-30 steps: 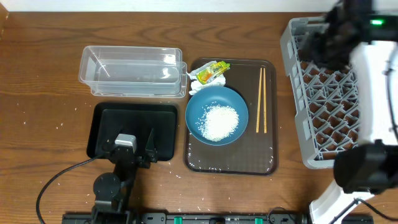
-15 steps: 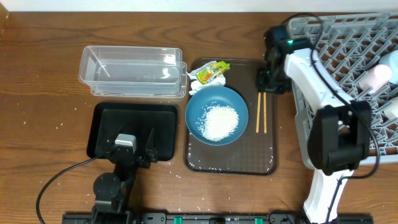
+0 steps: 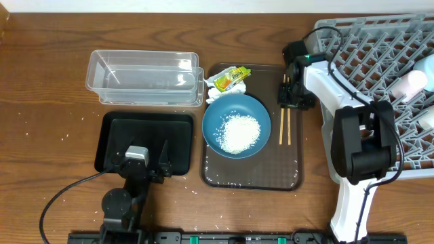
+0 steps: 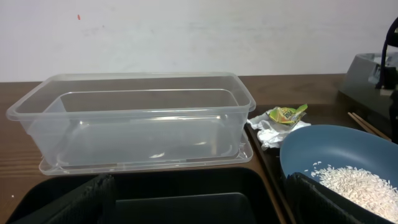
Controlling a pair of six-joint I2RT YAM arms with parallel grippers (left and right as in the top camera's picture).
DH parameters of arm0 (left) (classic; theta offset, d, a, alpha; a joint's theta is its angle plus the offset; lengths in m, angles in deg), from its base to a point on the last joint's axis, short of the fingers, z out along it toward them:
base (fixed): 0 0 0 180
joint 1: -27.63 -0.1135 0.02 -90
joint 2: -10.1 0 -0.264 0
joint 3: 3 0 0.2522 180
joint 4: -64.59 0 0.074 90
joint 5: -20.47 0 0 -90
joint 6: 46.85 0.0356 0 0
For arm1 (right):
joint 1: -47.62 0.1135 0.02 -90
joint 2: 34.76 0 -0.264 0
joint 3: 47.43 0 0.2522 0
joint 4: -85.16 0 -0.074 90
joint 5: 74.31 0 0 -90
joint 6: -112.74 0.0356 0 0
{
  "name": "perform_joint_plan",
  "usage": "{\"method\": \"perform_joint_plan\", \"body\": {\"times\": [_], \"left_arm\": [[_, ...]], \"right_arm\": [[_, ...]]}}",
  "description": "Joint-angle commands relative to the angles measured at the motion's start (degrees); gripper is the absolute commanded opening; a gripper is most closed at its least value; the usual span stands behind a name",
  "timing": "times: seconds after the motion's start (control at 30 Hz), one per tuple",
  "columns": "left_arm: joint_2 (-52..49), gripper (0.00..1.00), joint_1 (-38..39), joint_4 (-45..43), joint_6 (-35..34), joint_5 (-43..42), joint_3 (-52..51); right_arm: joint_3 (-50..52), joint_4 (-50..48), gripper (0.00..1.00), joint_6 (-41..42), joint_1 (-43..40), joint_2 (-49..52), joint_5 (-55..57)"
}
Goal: Sort waste into correct bins and load items into the dishwasher rack
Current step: 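Grasp one wooden chopstick on the brown tray with the right gripper, then lower the chopstick into the dish rack and open the right gripper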
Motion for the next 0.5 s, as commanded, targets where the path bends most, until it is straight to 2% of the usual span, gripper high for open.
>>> {"method": "perform_joint_plan", "body": {"times": [0.0, 0.1, 0.23, 0.3, 0.47], "left_arm": [[0.04, 0.9, -0.31, 1.88, 0.13, -0.81, -1.01], [0.04, 0.9, -0.31, 1.88, 0.13, -0.81, -1.01], [0.04, 0.9, -0.31, 1.88, 0.13, -0.81, -1.01], [0.04, 0.9, -0.31, 1.88, 0.15, -0.81, -1.01], [0.04, 0.9, -0.31, 1.88, 0.13, -0.81, -1.01]], "right_arm": [[1.62, -0.94, 0.33, -0.92, 0.26, 0.81, -0.96], [2.97, -2.14, 0.28, -0.85, 0.26, 0.81, -0.94], [4.04, -2.64, 0.08, -0.42, 0.26, 0.81, -0.92], [3.82, -2.6, 0.01, -0.42, 0.26, 0.74, -0.92], [-0.9, 1.55, 0.01, -0.31, -0.5, -0.59, -1.57]]}}
